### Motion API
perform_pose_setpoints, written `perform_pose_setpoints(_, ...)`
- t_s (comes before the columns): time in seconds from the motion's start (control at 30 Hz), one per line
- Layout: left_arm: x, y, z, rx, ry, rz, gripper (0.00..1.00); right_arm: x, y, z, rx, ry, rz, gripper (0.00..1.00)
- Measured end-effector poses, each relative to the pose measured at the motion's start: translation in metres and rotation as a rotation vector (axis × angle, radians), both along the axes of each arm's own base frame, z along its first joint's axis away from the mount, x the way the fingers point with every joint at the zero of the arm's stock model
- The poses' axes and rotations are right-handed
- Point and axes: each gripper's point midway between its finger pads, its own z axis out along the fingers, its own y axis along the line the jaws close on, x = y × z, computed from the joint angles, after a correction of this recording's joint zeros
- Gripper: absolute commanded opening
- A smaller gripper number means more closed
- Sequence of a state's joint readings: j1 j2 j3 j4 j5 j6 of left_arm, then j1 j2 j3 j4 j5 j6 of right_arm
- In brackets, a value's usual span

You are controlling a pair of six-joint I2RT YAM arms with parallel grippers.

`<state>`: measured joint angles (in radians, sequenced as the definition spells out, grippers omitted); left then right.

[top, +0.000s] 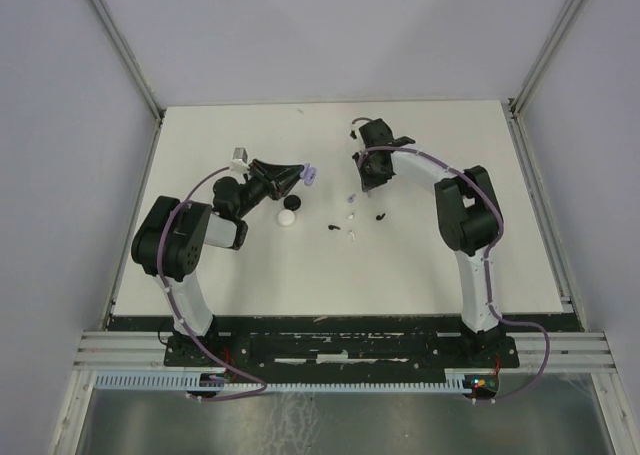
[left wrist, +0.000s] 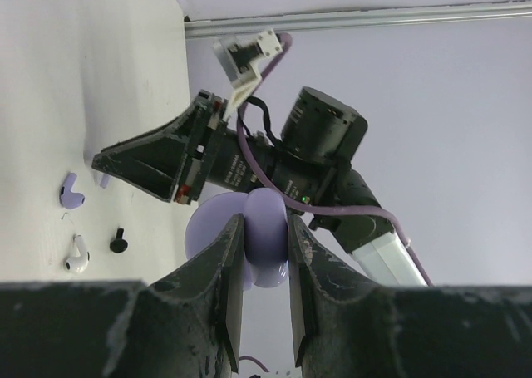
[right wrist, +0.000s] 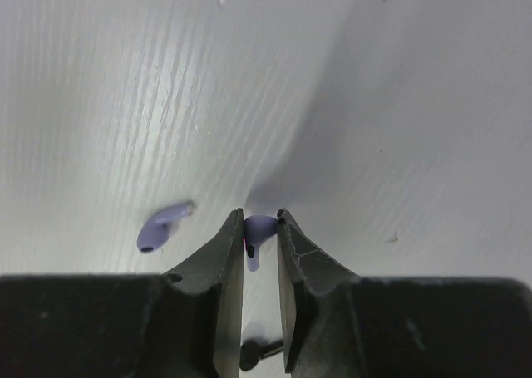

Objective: Insert the wireless bluetooth earbuds into the charging case
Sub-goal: Pick up the earbud from the center of the board, then place the earbud in the charging case.

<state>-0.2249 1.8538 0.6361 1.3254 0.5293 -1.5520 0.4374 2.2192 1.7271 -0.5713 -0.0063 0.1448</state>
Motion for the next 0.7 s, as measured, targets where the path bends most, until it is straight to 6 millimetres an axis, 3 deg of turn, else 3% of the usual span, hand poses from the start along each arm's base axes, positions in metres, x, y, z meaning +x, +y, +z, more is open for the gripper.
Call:
perform_pose_setpoints(0.13, 0.002, -0.003, -0.001, 0.005, 0.018, -0.010, 0.03, -0.009, 0.000, 0.025, 0.054, -0.071, 0.011, 0.03)
perform_pose_setpoints(0.33, 0.005, -0.013, 0.000, 0.009, 0.034, -0.030, 0.03, -0.007, 0.016, 0.111, 0.256, -0.336, 0.041, 0.02)
perform_pose_setpoints(0.43, 0.006, -0.017, 0.000, 0.013, 0.050, -0.038, 0.03, -0.005, 0.026, 0.144, 0.357, -0.452, 0.059, 0.02)
perform_pose_setpoints(0.53, 0.007, -0.022, 0.001, 0.013, 0.056, -0.045, 0.03, -0.005, 0.036, 0.157, 0.445, -0.523, 0.087, 0.02)
perform_pose_setpoints(0.7, 0.010, -0.031, 0.009, -0.006, 0.065, -0.058, 0.03, -0.012, 0.049, 0.153, 0.547, -0.597, 0.147, 0.02)
